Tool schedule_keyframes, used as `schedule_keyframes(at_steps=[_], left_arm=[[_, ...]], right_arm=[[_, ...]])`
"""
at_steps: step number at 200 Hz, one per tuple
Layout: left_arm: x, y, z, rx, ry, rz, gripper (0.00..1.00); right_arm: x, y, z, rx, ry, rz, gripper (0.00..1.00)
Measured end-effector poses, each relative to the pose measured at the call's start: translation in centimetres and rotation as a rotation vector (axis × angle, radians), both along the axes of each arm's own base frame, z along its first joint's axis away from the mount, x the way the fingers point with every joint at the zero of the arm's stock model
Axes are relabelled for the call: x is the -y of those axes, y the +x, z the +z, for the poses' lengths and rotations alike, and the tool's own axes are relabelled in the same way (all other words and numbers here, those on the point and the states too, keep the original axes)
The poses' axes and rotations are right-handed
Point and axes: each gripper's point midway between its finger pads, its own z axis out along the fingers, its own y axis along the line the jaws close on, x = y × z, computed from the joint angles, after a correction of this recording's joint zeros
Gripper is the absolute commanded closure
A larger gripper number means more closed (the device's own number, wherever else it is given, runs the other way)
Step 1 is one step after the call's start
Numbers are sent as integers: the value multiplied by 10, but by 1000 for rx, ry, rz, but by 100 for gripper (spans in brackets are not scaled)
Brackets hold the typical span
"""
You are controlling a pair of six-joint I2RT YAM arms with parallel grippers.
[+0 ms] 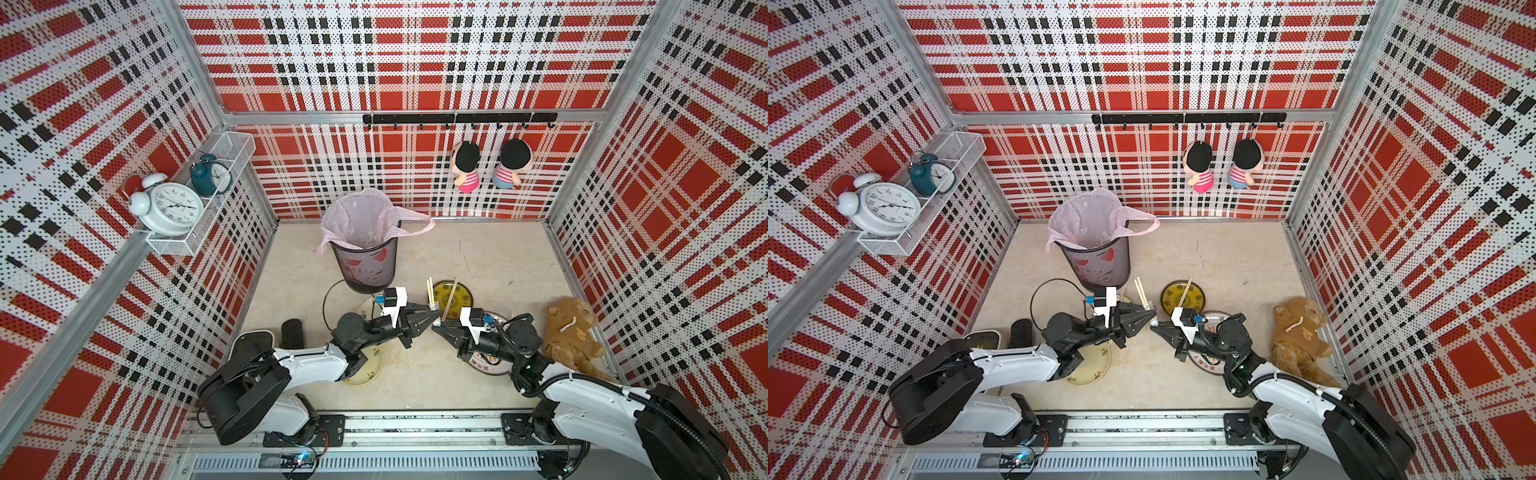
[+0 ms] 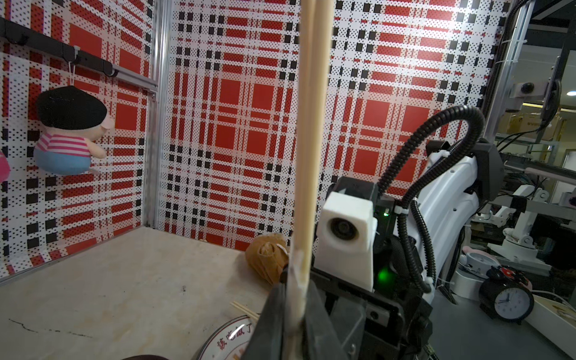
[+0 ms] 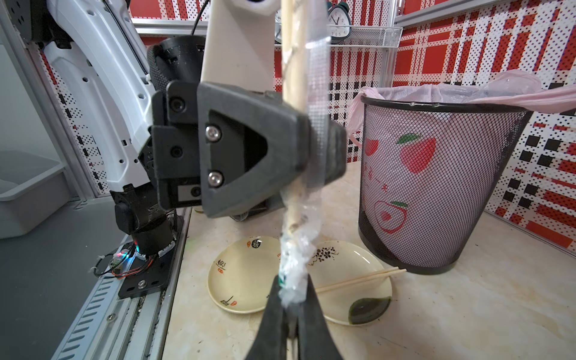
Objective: Remove the packaging of disposable chopsticks
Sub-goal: Remove the packet bag from the disposable chopsticks.
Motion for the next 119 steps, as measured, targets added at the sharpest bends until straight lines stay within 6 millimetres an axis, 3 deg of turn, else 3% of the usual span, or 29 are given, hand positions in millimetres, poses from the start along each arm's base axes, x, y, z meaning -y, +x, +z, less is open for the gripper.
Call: schedule_keyframes(at_steps=[42,119], left_arm=[[1,0,-5,9,-17,-6,93],[4,-2,-26,-26,-2,-18,85]], right_arm=[[0,1,-4,-18,-11,-3,100],[0,2,-12,-45,-35,-10,100]])
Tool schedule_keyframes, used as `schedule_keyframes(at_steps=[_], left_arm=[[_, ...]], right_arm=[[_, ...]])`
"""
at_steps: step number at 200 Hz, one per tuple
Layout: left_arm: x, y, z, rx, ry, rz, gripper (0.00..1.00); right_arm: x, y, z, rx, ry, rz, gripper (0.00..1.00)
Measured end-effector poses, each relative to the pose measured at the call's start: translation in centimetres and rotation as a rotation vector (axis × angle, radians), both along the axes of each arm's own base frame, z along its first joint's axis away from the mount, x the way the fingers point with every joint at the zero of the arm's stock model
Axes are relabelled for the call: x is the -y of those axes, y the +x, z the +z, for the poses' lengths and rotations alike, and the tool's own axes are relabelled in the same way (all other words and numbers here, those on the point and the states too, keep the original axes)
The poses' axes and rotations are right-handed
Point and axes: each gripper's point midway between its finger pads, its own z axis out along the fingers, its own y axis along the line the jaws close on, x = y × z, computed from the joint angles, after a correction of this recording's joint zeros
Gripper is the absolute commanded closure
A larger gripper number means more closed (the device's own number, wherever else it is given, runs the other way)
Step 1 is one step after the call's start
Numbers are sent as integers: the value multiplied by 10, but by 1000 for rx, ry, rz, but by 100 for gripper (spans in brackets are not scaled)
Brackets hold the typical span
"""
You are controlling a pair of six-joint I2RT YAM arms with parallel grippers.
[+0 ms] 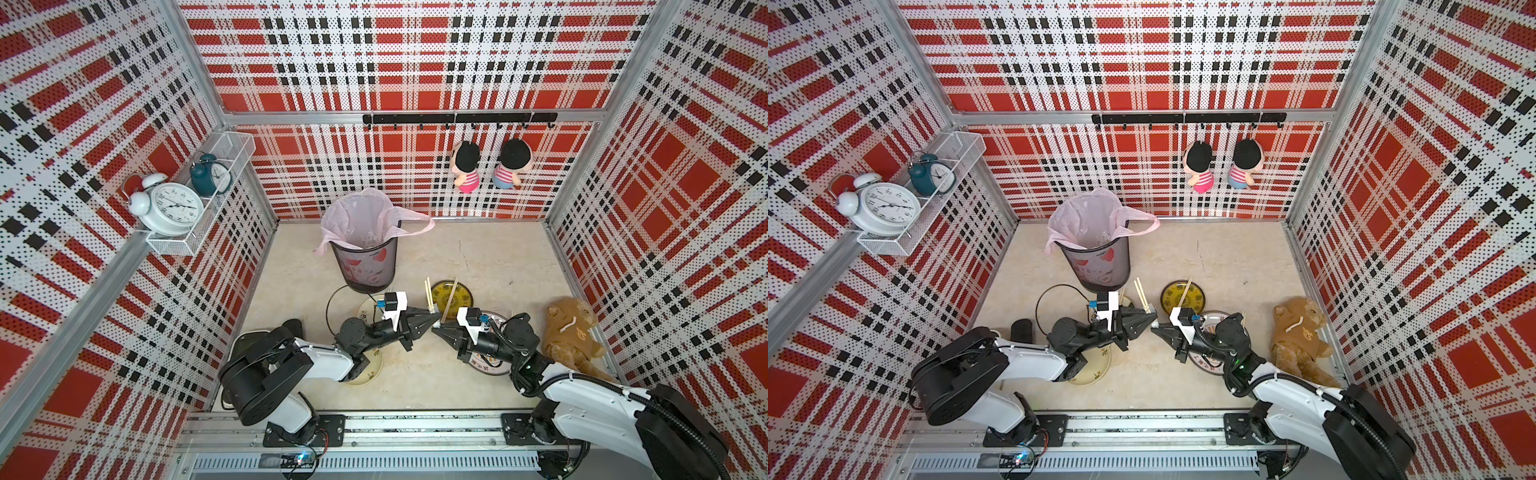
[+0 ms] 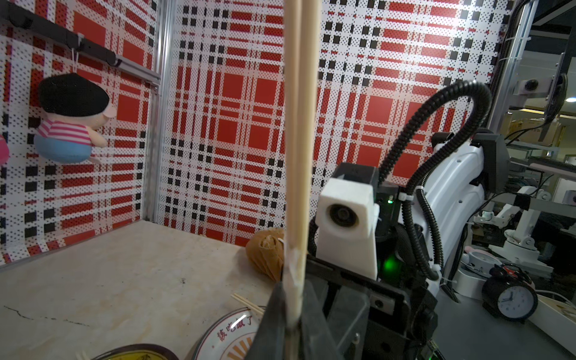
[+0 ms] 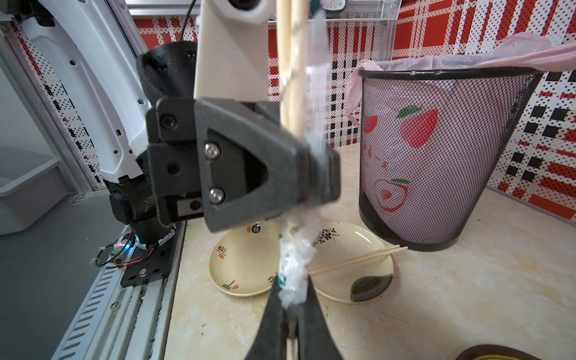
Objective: Remove the packaging of disposable chopsticks
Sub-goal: Remove the packet bag from the disposable chopsticks.
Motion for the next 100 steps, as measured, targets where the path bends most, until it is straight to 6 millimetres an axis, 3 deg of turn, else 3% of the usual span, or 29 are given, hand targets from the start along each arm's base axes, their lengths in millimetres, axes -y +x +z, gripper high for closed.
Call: schedule_keyframes(at_steps=[24,100], left_arm=[[2,-2,-14,-30,31,-10,89],[-3,-8,-13,-22,34,-11,100]], right_arm=[[0,-1,1,4,1,3,100],[-1,-4,-1,-2,18,21,100]])
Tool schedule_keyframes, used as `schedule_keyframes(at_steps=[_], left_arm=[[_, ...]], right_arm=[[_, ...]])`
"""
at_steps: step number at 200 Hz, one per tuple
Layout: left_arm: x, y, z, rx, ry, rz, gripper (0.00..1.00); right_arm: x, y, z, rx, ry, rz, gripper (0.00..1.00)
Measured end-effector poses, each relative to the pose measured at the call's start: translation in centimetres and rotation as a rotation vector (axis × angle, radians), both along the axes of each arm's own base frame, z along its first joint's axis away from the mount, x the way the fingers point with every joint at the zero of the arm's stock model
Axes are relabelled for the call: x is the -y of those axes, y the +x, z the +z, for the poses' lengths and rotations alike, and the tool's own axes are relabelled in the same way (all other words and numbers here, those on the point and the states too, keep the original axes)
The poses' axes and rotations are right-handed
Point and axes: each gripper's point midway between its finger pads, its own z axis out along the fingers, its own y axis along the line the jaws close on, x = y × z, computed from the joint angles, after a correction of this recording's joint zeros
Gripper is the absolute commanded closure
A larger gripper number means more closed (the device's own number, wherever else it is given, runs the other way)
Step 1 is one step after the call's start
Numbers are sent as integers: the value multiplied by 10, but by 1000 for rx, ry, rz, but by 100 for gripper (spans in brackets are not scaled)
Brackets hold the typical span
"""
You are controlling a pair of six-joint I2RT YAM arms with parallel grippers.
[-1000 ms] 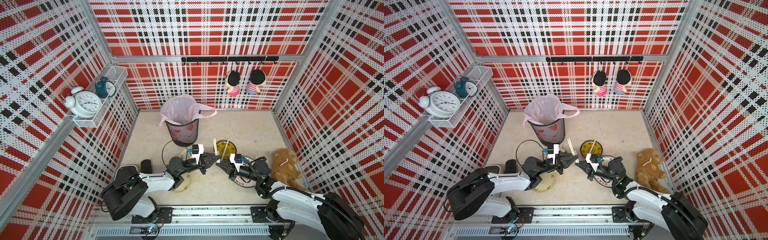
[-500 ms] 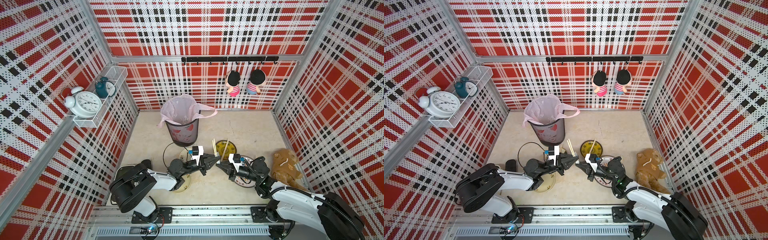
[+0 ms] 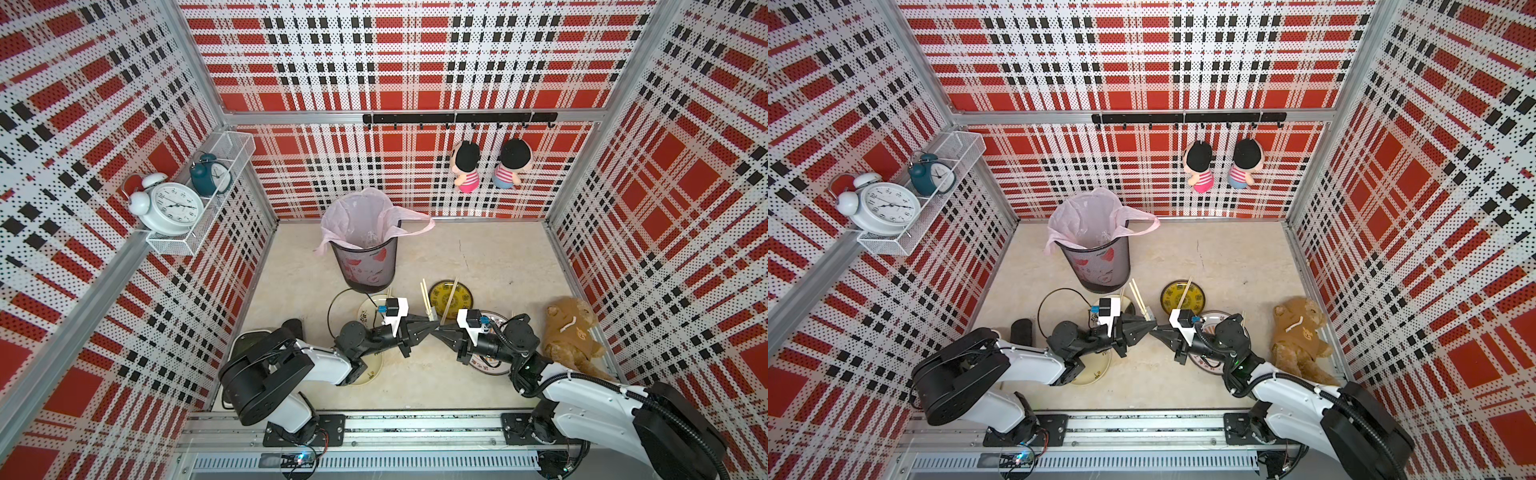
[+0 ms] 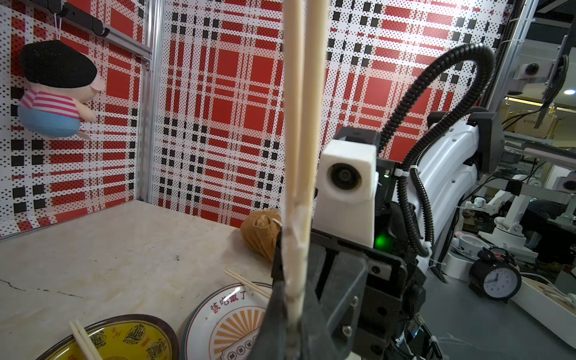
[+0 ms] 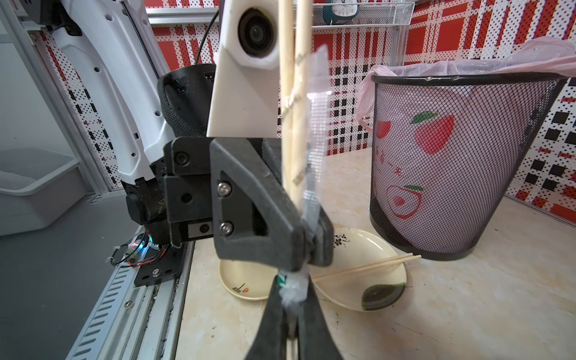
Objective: Remove the packaging of disposable chopsticks
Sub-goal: Remove the packet bag from the disposable chopsticks.
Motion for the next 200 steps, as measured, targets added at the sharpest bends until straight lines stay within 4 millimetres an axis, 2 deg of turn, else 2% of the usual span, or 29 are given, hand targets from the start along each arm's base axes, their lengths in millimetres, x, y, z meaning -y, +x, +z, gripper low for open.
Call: schedule_keyframes(at_steps=[53,64,74,84,102,125,157,200], left_arm=[[-1,-1,-4,-19,17,-6,100],[-2,-2,-4,-19,16,-4,100],[-3,-2,-3,-24,14,-2,100],[-5,-3,-1,-26,9,-2,100],[-9,-3,3,-20,-1,8,100],[-14,-1,4,-18,1,27,100],[-18,4,-5,-28,34,56,100],[-18,6,-22,-47,89,66,100]], right_arm=[[-1,-1,-6,-10,17,10,98],[-1,-2,-6,-11,19,16,82],[-2,-3,-6,-10,21,21,48],[-1,-3,-6,-8,17,18,26],[0,1,-7,-12,18,-2,0],[4,4,-3,-13,26,-38,0],[10,4,11,8,53,-67,0],[4,11,47,29,75,-69,0]])
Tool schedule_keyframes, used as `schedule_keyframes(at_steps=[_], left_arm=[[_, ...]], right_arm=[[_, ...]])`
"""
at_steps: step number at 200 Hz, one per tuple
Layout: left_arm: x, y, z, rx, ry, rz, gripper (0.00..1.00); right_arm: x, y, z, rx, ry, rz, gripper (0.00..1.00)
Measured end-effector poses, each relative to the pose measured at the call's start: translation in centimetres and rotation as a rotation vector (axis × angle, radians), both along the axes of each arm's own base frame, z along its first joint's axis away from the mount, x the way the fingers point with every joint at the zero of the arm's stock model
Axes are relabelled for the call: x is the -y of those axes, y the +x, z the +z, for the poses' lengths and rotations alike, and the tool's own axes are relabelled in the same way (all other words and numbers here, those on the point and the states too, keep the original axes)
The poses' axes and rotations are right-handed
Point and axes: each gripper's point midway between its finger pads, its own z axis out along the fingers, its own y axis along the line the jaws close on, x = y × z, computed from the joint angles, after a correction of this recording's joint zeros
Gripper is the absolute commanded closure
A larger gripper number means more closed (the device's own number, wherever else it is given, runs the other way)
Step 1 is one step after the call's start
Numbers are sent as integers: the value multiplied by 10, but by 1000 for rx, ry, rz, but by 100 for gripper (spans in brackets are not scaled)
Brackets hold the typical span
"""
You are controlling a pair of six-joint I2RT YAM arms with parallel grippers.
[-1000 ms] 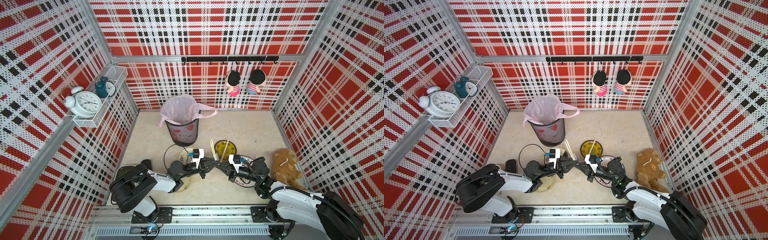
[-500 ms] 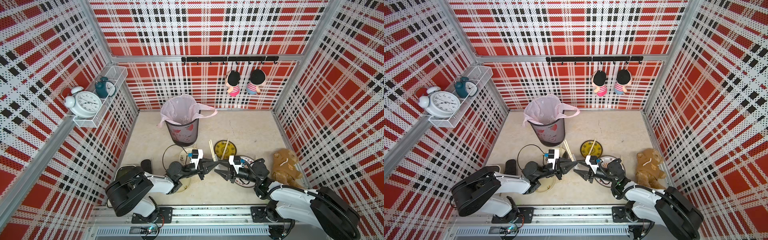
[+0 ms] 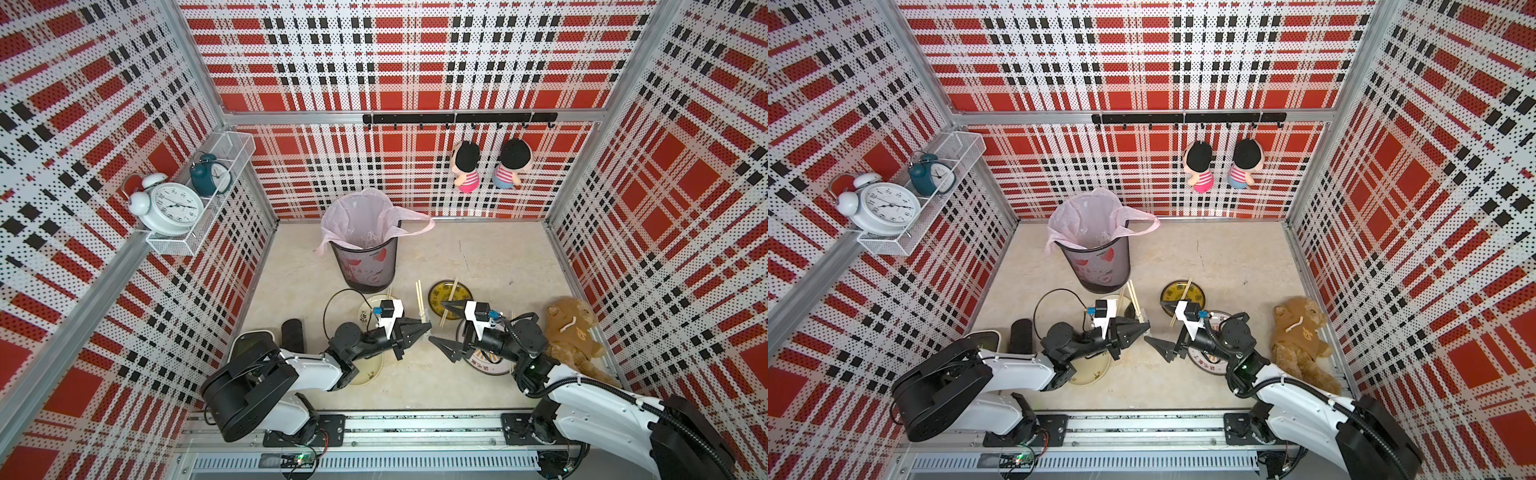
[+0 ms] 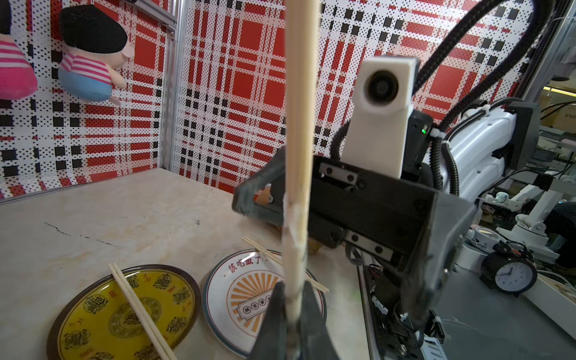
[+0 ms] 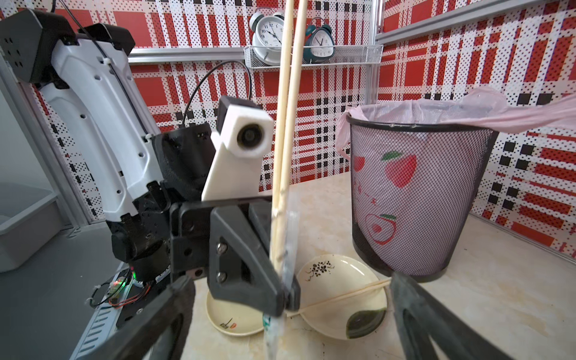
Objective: Remove the packaging of disposable chopsticks
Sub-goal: Remove the packet bag from the disposable chopsticks.
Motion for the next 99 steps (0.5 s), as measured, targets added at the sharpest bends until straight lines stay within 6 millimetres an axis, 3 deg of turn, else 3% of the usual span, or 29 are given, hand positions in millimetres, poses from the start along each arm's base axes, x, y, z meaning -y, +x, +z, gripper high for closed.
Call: schedule_keyframes(at_steps=[20,37,99], left_arm=[[1,0,-7,-4,25,-2,100],[2,-2,-12,-7,48,-13,100],[5,-8,-23,-16,88,-57,100]], right_arm=[[-6,4,20,17,11,12,4],[-11,6,27,14,1,31,15],[-27,11,11,-53,-70,85,61]])
